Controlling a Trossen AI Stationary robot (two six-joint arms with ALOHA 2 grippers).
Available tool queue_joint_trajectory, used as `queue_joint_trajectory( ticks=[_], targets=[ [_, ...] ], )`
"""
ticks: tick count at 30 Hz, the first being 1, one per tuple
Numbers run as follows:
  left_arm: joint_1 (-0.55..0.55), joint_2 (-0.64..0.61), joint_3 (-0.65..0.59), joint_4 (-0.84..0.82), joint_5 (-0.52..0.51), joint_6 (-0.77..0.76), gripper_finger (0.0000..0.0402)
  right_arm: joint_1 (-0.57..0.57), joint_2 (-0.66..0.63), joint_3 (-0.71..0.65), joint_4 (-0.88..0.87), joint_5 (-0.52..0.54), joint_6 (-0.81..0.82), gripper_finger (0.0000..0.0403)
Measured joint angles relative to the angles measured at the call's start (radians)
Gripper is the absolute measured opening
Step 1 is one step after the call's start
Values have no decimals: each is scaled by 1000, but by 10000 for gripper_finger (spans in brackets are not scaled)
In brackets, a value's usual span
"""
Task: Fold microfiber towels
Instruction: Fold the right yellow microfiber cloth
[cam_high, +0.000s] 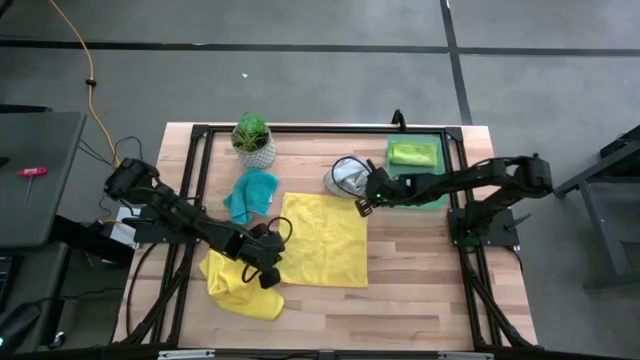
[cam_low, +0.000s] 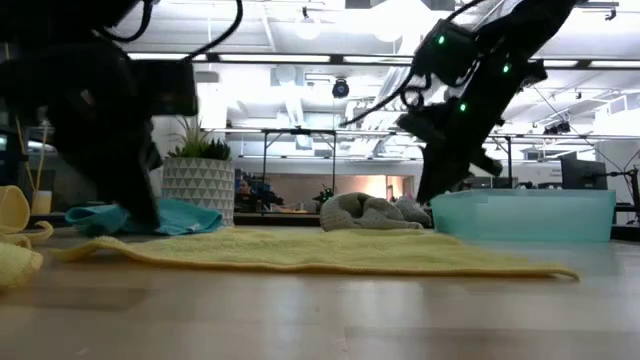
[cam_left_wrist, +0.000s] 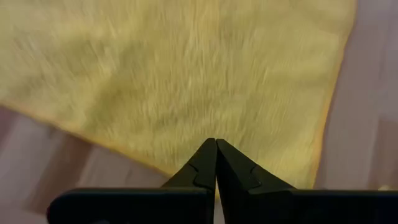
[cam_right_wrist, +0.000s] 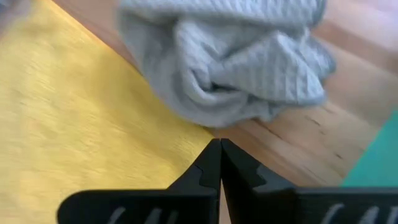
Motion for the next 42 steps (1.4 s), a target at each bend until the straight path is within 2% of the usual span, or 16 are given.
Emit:
queue_joint_trajectory(
  ticks=[3,7,11,15,18,21,27,31,36,42],
  targets=[
    [14,-37,1,13,-27,0,0,12,-53,0,0,-16,-7,0],
    [21,-45,1,44,-13,13,0,49,-122,0,5,-115,-68,0],
    [17,-51,5,47,57,42,1,103,-187,1,17,-190,-85,0],
    [-5,-55,42,3,143,102,15,155,-227,1,18,-187,-85,0],
    [-41,-55,59,-45,176,198,42,179,-234,1,19,-185,-83,0],
    [-73,-55,60,-81,165,262,81,194,-232,1,19,-183,-82,0],
    [-103,-17,59,-105,145,287,160,199,-230,1,12,-180,-85,0],
    [-103,31,61,-54,149,276,188,199,-230,1,6,-180,-85,0],
    [-106,80,61,-33,155,245,193,199,-230,1,-4,-177,-89,0],
    [-128,102,65,-38,127,245,174,199,-230,1,-14,-174,-96,0]
  ],
)
